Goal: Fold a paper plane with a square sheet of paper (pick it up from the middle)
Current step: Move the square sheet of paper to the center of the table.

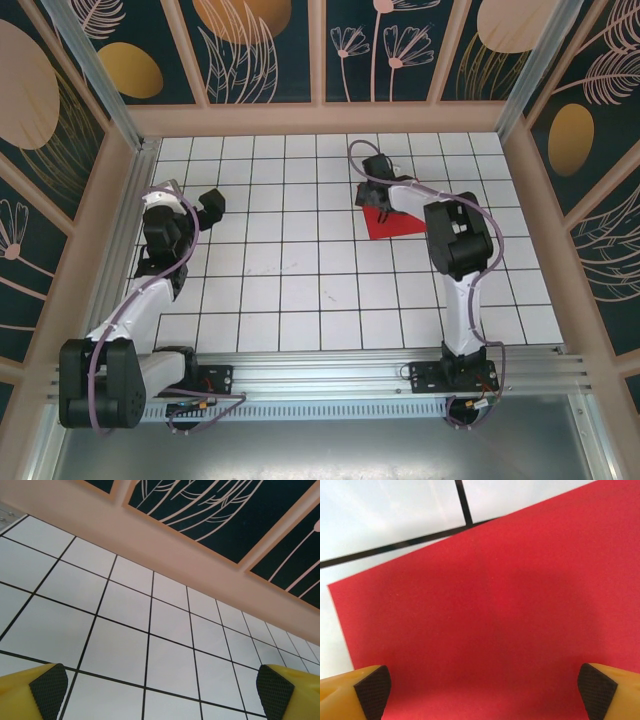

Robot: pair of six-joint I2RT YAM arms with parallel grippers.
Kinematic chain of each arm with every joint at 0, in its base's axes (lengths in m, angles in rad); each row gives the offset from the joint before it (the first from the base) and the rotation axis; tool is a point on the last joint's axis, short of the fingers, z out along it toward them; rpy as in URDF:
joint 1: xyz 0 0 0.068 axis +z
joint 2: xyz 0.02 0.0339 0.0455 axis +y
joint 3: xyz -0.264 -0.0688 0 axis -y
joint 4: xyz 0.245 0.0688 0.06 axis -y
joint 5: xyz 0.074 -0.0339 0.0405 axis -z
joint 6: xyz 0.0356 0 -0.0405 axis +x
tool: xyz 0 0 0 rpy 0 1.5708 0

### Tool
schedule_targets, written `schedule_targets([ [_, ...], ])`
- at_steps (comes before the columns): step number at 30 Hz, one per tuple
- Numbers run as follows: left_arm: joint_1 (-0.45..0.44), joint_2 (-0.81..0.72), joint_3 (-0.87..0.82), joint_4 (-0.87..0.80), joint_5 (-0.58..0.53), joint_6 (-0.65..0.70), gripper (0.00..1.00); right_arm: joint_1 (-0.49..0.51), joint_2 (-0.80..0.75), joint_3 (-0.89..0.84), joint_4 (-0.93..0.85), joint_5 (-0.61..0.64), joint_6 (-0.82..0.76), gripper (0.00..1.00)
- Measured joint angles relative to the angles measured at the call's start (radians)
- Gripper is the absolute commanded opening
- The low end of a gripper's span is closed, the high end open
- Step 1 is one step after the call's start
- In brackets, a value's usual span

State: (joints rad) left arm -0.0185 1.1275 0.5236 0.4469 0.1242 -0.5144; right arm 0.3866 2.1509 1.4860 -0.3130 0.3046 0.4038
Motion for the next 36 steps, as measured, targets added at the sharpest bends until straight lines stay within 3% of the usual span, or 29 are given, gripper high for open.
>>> schedule_targets([
  [5, 0.000, -0.002, 0.000, -0.007, 0.019, -0.001, 0.99, 0.011, 0.016, 0.039, -0.050, 0.039, 0.011, 0.99],
  [15, 0.000, 0.011, 0.000, -0.022, 0.049, -0.019, 0.99, 0.068, -0.002, 0.001, -0.042, -0.023, 0.019, 0.95],
  [24, 0.000, 0.056, 0.000, -0.075, 0.151, -0.071, 0.99, 0.422, -0.125, -0.160, -0.059, -0.058, 0.166, 0.94],
  [27, 0.000, 0.065, 0.000, -0.089, 0.183, -0.093, 0.99, 0.486, -0.140, -0.160, -0.062, -0.099, 0.243, 0.94],
  [32, 0.000, 0.066, 0.000, -0.118, 0.207, -0.109, 0.98, 0.468, -0.149, -0.123, -0.134, -0.127, 0.240, 0.97],
  [36, 0.000, 0.066, 0.000, -0.142, 0.209, -0.111, 0.99, 0.428, -0.153, -0.067, -0.206, -0.127, 0.093, 0.99],
])
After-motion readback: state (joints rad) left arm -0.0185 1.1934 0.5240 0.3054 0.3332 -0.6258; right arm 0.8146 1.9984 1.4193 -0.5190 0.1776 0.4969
